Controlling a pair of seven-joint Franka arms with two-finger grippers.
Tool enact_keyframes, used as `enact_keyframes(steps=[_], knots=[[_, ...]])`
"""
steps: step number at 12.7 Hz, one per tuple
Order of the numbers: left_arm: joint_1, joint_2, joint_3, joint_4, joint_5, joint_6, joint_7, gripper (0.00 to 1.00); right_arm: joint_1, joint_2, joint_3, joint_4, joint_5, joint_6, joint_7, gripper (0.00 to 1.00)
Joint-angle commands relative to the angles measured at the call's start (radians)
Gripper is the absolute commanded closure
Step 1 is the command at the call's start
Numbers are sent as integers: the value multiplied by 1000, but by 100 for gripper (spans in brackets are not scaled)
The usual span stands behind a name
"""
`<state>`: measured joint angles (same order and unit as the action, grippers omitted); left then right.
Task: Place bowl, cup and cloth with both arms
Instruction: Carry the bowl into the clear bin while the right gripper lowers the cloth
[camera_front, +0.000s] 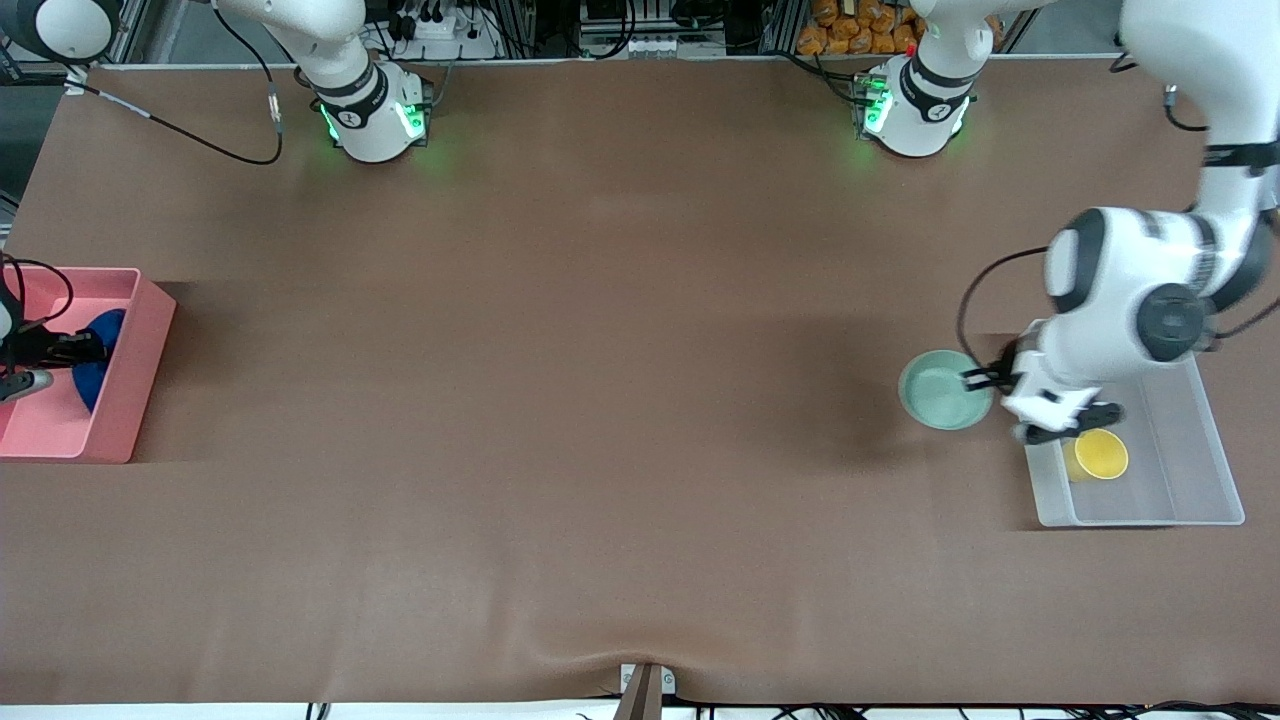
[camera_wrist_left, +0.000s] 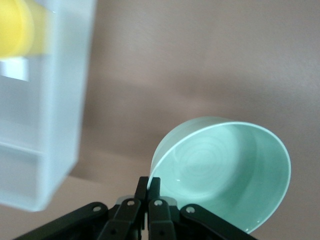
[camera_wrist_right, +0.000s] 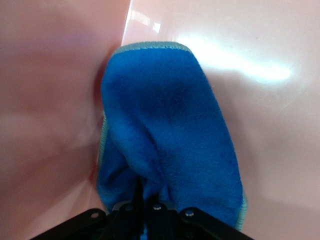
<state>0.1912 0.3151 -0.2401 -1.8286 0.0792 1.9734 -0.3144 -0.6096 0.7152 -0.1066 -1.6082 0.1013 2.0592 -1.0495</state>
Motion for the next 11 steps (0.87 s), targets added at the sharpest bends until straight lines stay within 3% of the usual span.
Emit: enact_keyframes(steps=[1,7,8,9,10,11], knots=[[130,-1,-8,77,-30,-77,160,100,-30,23,21,19,14,-1,-24,100],[335,54,1,120,-16,-67,458,100,-36,36,21,19,27,16,-44,100],[356,76,1,121,-18,-62,489,100,-35,36,21,19,29,16,-41,88],[376,91,1,120,-16,-54,515,100,-36,39,21,19,44,18,-38,57],[382,102,1,120,-16,-38,535,100,-39,44,21,19,76,18,-43,18],[383,116,1,121,-15,-28,549,100,-47,46,21,19,89,18,-43,0]])
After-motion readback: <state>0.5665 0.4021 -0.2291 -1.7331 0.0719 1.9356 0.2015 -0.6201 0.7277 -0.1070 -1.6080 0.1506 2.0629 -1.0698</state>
